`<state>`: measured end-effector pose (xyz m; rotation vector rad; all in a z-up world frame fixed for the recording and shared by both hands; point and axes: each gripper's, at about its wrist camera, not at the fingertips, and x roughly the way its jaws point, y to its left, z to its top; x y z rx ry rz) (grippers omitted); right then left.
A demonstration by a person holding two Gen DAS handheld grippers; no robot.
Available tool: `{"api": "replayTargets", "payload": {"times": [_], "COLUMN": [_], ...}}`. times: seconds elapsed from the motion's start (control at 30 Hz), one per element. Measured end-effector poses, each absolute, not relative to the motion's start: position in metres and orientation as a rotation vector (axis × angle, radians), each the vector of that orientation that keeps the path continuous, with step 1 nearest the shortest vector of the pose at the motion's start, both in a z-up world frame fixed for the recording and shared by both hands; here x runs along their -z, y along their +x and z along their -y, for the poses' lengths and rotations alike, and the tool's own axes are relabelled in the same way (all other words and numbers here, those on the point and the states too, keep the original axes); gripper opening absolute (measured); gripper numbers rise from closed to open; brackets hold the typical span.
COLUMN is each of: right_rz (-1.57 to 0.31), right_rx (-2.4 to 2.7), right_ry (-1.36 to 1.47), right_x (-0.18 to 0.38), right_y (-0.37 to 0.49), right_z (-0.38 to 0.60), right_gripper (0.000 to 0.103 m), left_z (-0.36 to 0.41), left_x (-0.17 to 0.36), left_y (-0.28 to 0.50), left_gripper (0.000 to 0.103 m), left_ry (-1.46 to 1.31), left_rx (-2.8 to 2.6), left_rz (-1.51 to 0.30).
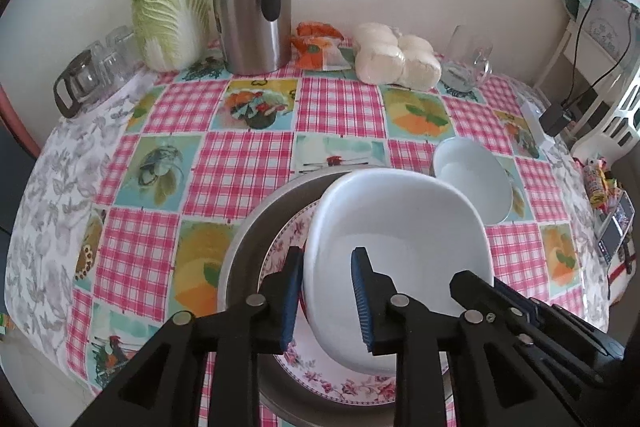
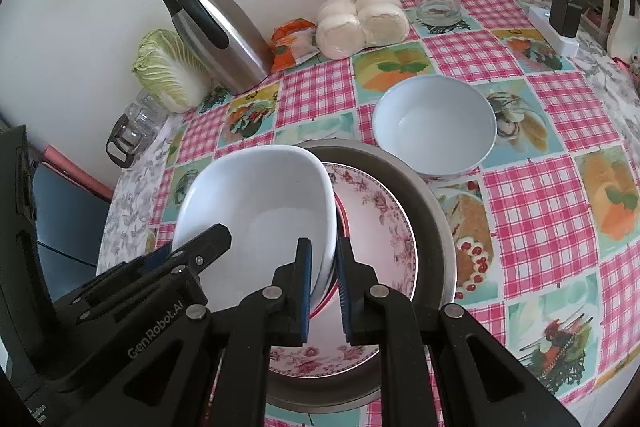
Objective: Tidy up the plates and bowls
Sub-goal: 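Lower the square bowl with both tools into the red-rimmed bowl, then open both tools and raise them off the square bowl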
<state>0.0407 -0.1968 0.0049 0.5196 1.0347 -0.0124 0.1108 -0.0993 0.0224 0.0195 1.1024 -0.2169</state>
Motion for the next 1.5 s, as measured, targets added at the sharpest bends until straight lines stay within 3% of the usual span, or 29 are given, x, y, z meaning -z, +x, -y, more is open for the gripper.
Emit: {"api": "replayTargets", "payload": {"times": [1.5], "right_rz": [-1.021], "right_rx": [0.002], "right_ry": [0.521], "right_x": [-0.005], "right_y": [0.038], "right_z": [0.196], "right_gripper": [0.015], "left_z": [0.081], "left_x": [-0.021], "left_y": [0.115], "left_gripper": [0.030], "left_ry": [-0.049], "left_rx": [0.166], "left_rz": [-1.115]}}
